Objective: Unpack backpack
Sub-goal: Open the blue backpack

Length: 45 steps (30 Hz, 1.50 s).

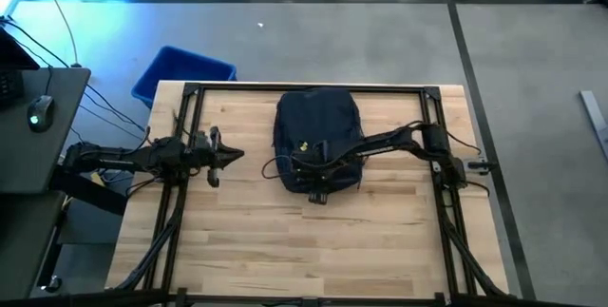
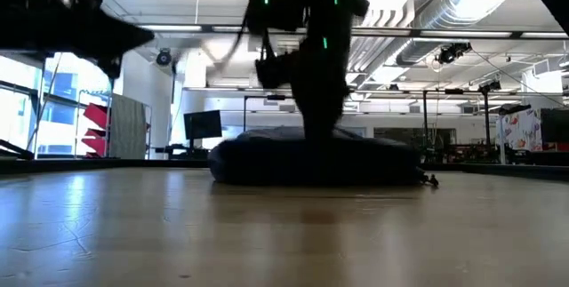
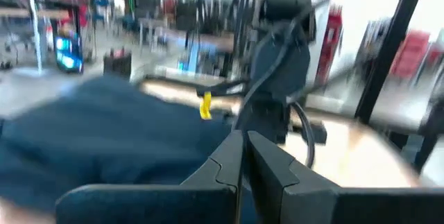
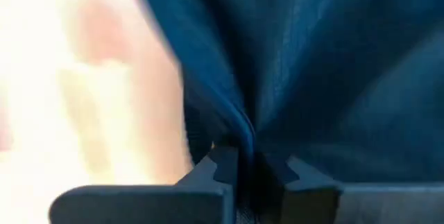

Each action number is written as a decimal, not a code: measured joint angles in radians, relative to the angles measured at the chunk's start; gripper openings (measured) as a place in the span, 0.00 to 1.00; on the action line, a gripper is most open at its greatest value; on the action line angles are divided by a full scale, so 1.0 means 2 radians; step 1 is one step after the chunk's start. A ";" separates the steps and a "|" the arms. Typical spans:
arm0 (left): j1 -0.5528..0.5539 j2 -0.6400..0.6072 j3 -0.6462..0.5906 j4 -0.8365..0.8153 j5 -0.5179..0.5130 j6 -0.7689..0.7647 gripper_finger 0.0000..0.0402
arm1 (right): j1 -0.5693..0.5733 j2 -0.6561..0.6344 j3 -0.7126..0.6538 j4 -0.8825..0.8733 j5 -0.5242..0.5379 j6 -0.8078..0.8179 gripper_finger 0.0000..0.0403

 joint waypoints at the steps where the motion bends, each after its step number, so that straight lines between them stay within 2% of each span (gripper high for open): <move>1: 0.000 0.000 0.000 0.019 -0.002 -0.010 0.00 | -0.003 -0.015 0.019 -0.014 -0.009 0.003 0.01; 7: 0.000 0.000 0.000 0.144 -0.010 -0.052 0.00 | -0.040 -0.075 0.141 -0.055 -0.087 0.039 0.00; 11: 0.000 0.000 0.000 0.198 -0.037 -0.052 0.00 | -0.066 -0.096 0.229 -0.057 -0.188 0.074 0.00; 14: 0.000 0.000 0.000 0.216 -0.056 -0.053 0.00 | -0.069 -0.093 0.295 -0.039 -0.235 0.093 0.00; 19: 0.000 -0.001 0.000 0.220 -0.075 -0.053 0.00 | -0.074 -0.091 0.334 0.042 -0.256 0.141 0.00; 22: 0.000 -0.001 0.000 0.220 -0.082 -0.053 0.00 | -0.082 -0.091 0.326 0.034 -0.244 0.145 0.00; 27: 0.000 -0.001 0.000 0.216 -0.084 -0.053 0.00 | -0.096 -0.090 0.245 -0.042 -0.140 0.134 0.00; 31: 0.000 -0.001 0.000 0.202 -0.084 -0.063 0.00 | -0.106 -0.092 0.139 -0.041 -0.113 0.130 0.00; 34: 0.000 -0.001 0.000 0.183 -0.081 -0.144 0.00 | -0.116 -0.092 0.064 -0.043 -0.085 0.130 0.00; 37: 0.000 0.000 0.001 0.125 -0.088 -0.208 0.00 | -0.124 -0.104 -0.016 -0.036 -0.057 0.150 0.00; 40: 0.000 0.001 0.001 0.058 -0.085 -0.272 0.00 | -0.132 -0.137 -0.107 0.002 -0.041 0.215 0.00; 43: 0.000 0.003 0.001 0.011 -0.071 -0.332 0.00 | -0.135 -0.183 -0.210 0.043 -0.013 0.331 0.00; 45: 0.000 0.007 0.001 0.005 -0.053 -0.339 0.00 | -0.127 -0.224 -0.278 0.087 0.009 0.408 0.00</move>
